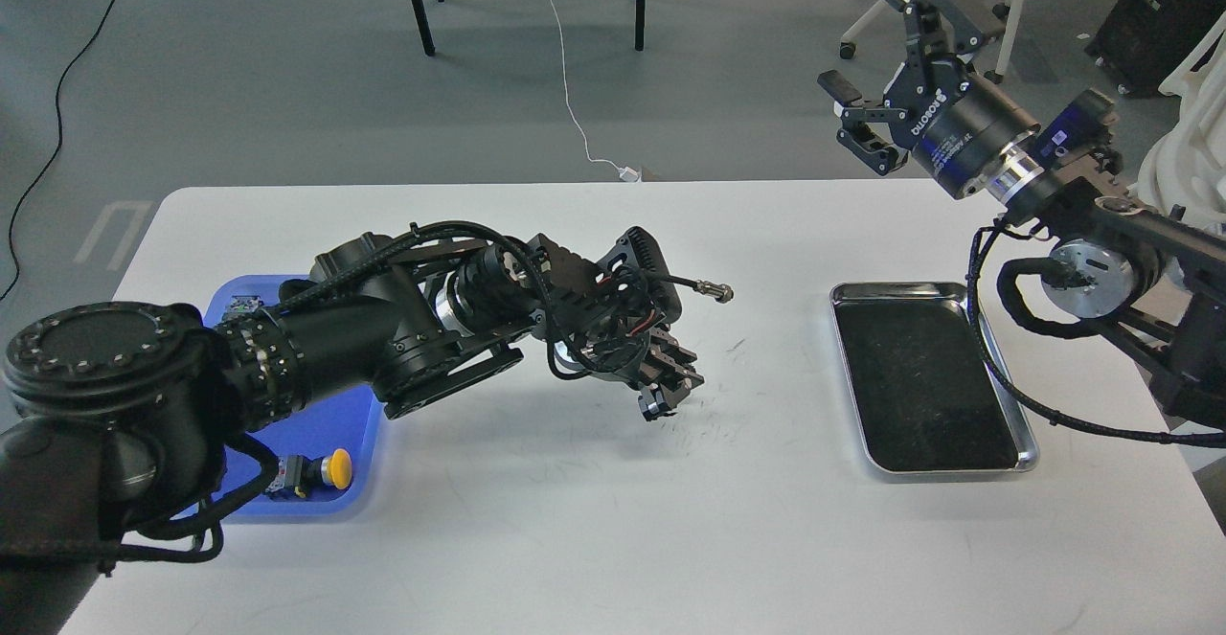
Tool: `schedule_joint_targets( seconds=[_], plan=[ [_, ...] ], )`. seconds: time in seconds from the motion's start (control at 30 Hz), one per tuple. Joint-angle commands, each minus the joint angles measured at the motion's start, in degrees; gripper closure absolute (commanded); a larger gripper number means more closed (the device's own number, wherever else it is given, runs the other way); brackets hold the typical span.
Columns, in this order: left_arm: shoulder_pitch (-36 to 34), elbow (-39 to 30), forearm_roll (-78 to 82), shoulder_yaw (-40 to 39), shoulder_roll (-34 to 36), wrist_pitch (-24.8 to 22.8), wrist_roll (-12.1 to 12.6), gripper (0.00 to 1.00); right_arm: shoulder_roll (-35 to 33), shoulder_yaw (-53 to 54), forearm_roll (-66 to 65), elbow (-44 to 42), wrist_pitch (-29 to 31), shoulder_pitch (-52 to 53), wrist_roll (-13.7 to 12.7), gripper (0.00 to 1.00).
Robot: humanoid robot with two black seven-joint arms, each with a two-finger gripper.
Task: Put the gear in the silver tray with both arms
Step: 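Lower the gear onto the table center, open left gripper, withdraw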
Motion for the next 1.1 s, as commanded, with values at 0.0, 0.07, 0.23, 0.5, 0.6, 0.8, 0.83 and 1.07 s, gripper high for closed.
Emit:
schedule_joint_targets(
  seconds=[0.0,0.07,0.23,0.5,0.6,0.8,0.83,1.07],
  plan=[
    [0.2,1.2,0.0,1.0,-0.1,0.1,0.0,0.87,-0.3,0.0,0.0,0.0,0.0,0.0,0.0,0.01],
    [0.2,1.2,0.0,1.3,-0.1,0.1,0.0,0.87,-0.3,-0.1,0.0,-0.2,0.0,0.0,0.0,0.01],
    [0.3,0.4,0.0,1.4,-0.1,0.1,0.0,0.87,-0.1,-0.1,-0.1,-0.5,-0.1,-0.3,0.0,0.01],
    [1.3,-2.2,-0.1,3.4,-0.1,0.1,0.0,0.87,-0.3,-0.1,-0.1,-0.6,-0.1,-0.6,0.0,0.01],
    [1.7,-2.3,0.0,4.3,-0.1,0.2,0.0,0.87,-0.3,-0.1,-0.1,-0.7,-0.1,-0.6,0.0,0.01],
    [2.0,-2.1,-0.3,4.5,-0.1,0.2,0.0,0.8,-0.3,-0.1,-0.1,-0.7,-0.1,-0.8,0.0,0.01],
    [2.1,-2.1,-0.3,4.5,-0.1,0.2,0.0,0.79,-0.3,-0.1,-0.1,-0.8,-0.1,-1.0,0.0,0.01],
    [2.0,-2.2,-1.0,4.0,-0.1,0.3,0.0,0.19,-0.4,-0.1,-0.1,-1.2,-0.1,-1.0,0.0,0.01]
  ],
)
